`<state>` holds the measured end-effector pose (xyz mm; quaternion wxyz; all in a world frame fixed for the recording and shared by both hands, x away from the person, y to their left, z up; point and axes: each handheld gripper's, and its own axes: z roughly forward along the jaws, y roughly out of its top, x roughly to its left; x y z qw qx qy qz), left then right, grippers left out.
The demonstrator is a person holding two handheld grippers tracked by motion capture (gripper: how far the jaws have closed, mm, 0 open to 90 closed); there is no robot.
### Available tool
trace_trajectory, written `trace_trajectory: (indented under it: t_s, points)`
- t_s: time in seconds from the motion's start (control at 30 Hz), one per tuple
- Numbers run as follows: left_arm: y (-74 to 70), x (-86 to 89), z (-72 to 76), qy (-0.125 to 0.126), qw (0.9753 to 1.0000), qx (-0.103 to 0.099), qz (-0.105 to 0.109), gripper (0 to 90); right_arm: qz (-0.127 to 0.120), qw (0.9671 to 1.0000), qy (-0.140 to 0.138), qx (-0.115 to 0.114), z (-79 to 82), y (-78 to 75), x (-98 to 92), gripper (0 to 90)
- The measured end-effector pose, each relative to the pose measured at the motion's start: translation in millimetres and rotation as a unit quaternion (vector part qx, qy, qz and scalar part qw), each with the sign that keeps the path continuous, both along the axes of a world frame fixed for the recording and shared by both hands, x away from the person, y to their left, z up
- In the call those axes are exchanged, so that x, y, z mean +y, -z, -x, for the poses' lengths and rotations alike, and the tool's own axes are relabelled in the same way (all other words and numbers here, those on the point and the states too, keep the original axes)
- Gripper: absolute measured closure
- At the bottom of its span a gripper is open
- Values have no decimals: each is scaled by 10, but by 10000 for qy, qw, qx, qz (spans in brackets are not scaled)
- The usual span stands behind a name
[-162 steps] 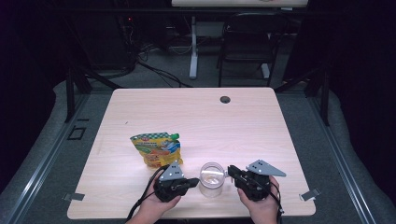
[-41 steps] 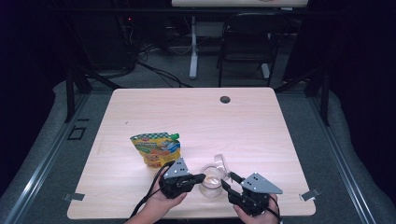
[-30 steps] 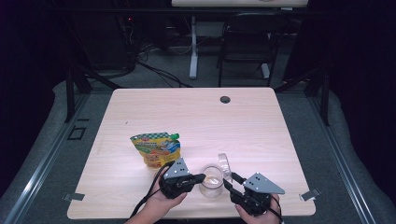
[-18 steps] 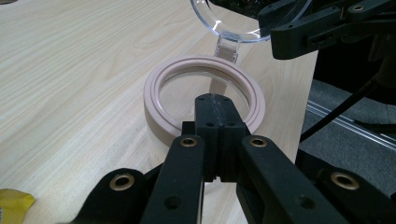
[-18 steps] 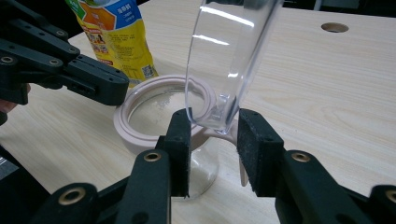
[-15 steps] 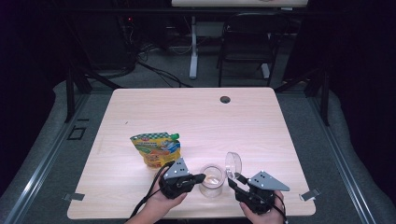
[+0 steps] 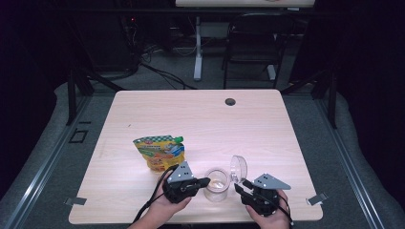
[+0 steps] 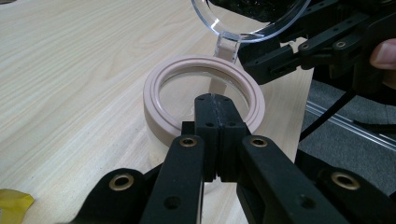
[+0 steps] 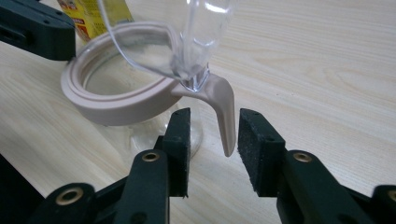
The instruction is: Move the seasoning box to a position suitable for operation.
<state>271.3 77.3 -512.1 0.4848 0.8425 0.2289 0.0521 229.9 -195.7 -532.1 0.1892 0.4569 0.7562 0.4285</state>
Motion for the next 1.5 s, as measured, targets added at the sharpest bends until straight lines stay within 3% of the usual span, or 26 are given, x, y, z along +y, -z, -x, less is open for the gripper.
trace_trajectory:
  t_s: [0.27,0.37,0.53,0.7,1.1,1.23,1.5]
  points:
    - [-7,-4,0,18,10000,58,10,872,91,9999,-19,86,-47,60,20,667]
    - [-25,-7,1,44,10000,14,-76,837,49,9999,11,148,-78,99,22,683]
    - [-47,34,13,36,10000,-42,-16,758,76,9998,-18,175,-104,130,38,698]
    - [-26,160,31,-166,9998,-110,13,682,152,9998,-69,96,-140,153,69,688]
    - [21,388,39,-542,9985,-124,-17,633,14,9999,-72,96,-251,153,58,735]
    - [23,428,47,-605,9981,-144,-40,625,130,9999,-75,36,-280,145,70,750]
    - [-2,558,83,-814,9965,-193,-58,618,-71,10000,-5,15,-426,132,9,809]
